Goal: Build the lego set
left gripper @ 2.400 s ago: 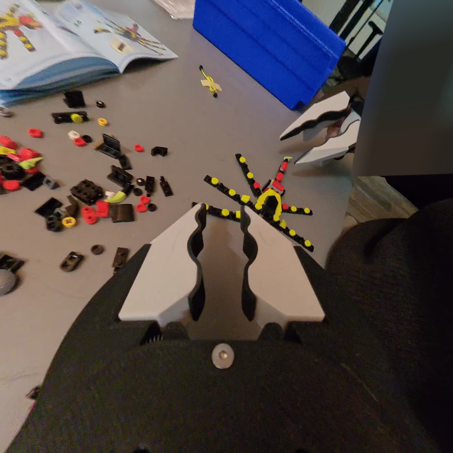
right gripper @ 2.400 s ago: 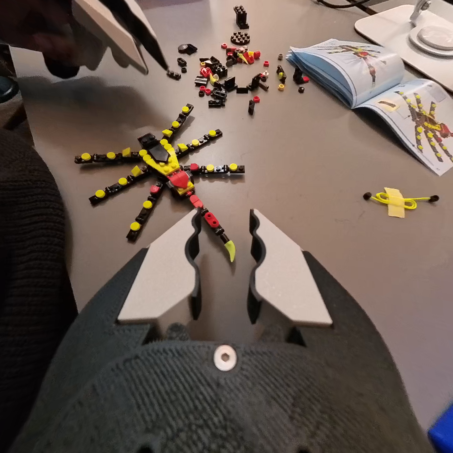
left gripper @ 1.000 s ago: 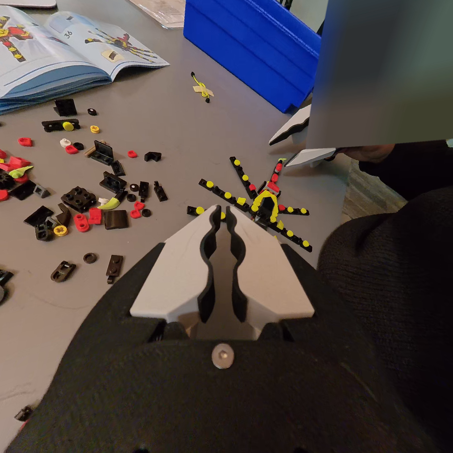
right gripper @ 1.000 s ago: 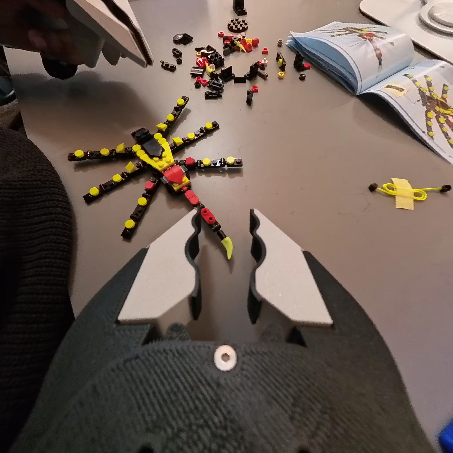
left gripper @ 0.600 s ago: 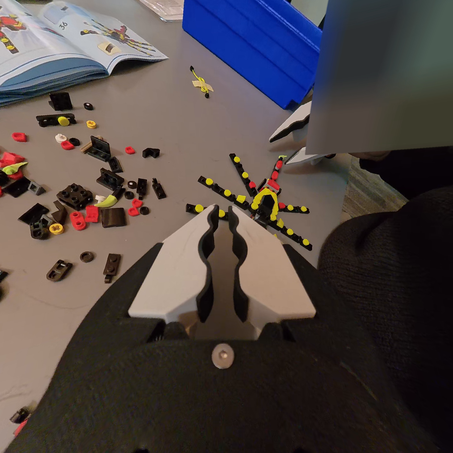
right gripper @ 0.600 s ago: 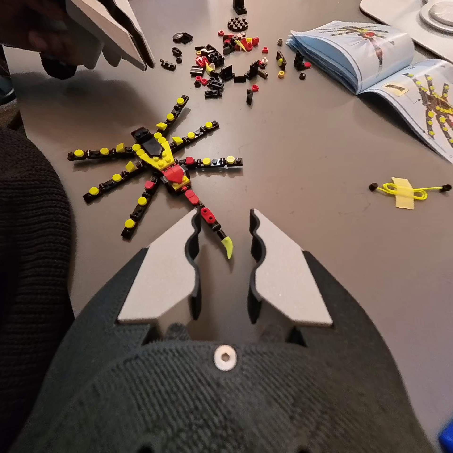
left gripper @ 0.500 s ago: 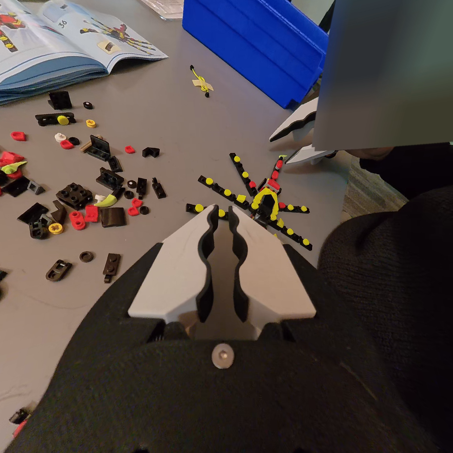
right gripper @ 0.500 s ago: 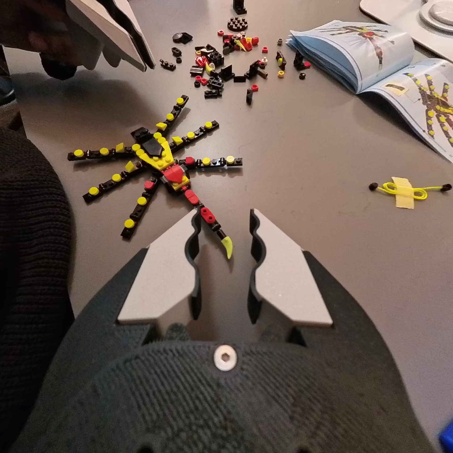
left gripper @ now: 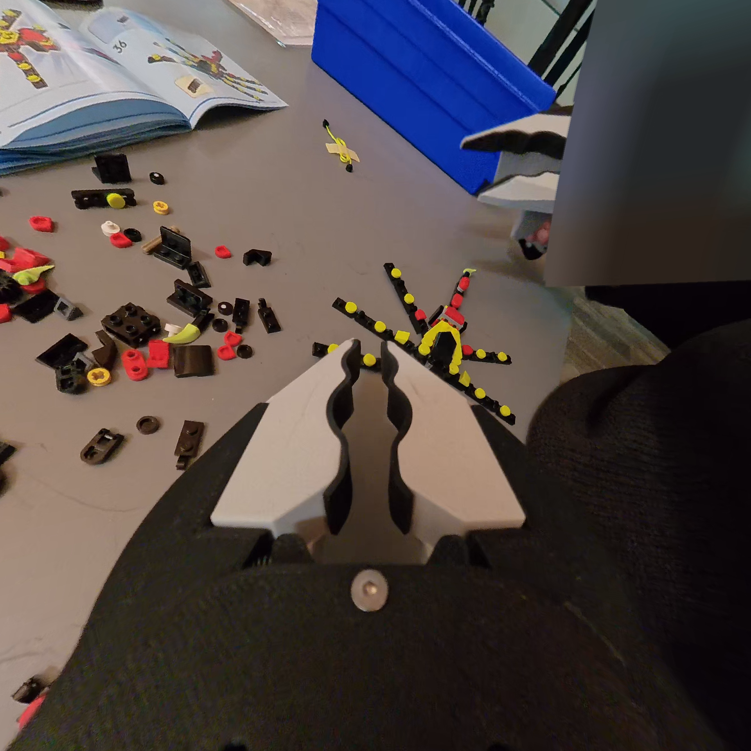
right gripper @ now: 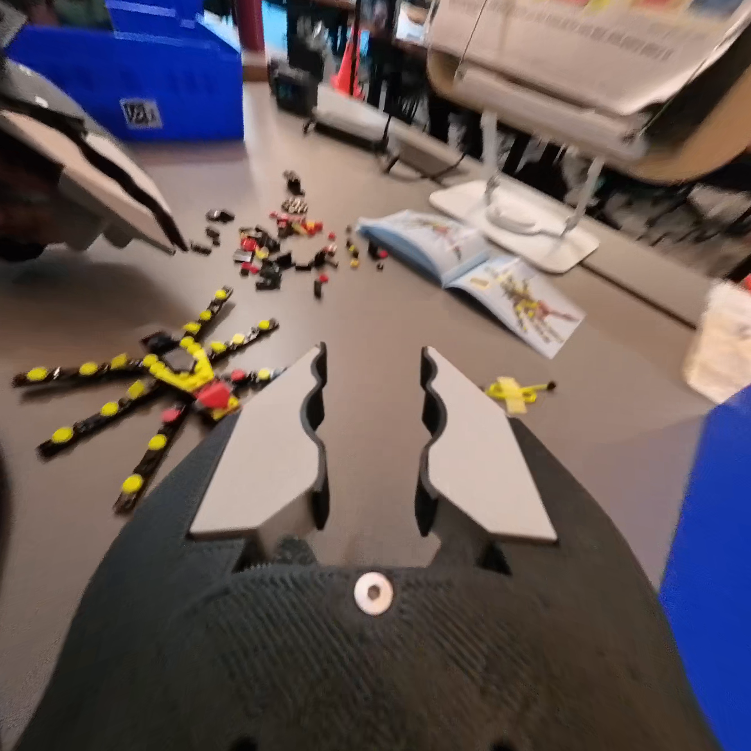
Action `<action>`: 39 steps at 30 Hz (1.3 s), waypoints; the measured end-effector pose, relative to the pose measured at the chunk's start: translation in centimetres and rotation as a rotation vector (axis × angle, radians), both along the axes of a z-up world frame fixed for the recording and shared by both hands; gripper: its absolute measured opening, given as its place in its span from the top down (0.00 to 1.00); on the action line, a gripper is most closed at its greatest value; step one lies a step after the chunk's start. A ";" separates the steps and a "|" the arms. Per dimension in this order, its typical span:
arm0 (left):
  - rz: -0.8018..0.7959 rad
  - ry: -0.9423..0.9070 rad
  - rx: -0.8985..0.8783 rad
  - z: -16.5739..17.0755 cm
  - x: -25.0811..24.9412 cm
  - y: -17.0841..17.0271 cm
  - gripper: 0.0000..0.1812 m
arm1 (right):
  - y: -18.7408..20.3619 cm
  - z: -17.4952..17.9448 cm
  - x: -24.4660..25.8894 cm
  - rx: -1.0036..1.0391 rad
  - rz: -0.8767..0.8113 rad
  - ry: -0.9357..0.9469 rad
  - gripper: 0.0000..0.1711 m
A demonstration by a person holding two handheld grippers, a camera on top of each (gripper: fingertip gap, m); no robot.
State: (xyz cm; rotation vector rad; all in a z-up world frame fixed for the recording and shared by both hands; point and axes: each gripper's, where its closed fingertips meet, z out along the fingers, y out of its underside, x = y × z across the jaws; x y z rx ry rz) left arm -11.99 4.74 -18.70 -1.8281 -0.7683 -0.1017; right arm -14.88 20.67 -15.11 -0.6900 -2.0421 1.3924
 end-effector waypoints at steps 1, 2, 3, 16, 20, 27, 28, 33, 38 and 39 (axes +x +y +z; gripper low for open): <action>0.001 -0.002 0.009 0.1 0.0 0.0 0.96 | -0.7 0.4 -0.5 -0.010 0.005 0.049 0.68; 0.003 -0.003 0.019 0.3 0.0 0.0 0.96 | -1.6 0.3 -1.1 0.008 0.016 0.092 0.57; 0.003 -0.004 0.030 0.6 0.1 0.0 0.95 | -2.3 -0.3 -1.9 0.075 0.008 0.118 0.52; 0.009 0.196 -0.027 3.4 2.2 0.0 0.91 | -15.8 -2.1 -11.7 0.124 0.301 -0.114 0.87; 0.028 0.191 -0.043 3.0 3.1 -0.1 0.92 | -16.4 -5.4 -14.0 0.286 0.270 -0.152 0.75; 0.060 0.195 -0.104 1.7 5.2 -1.5 0.93 | -17.0 -7.9 -14.3 0.342 0.263 -0.204 0.87; 0.073 0.203 -0.112 1.6 5.4 -1.9 0.93 | -17.1 -8.0 -14.3 0.340 0.261 -0.219 0.90; 0.118 0.239 -0.164 1.2 5.9 -3.4 0.94 | -17.6 -6.6 -13.0 0.282 0.312 -0.310 0.97; 0.367 0.283 -0.210 1.7 3.3 -6.3 0.63 | -16.4 -1.5 -8.7 0.138 0.374 -0.247 0.98; 0.439 0.312 -0.225 2.0 2.6 -7.3 0.53 | -15.9 -1.0 -7.2 0.127 0.386 -0.246 0.98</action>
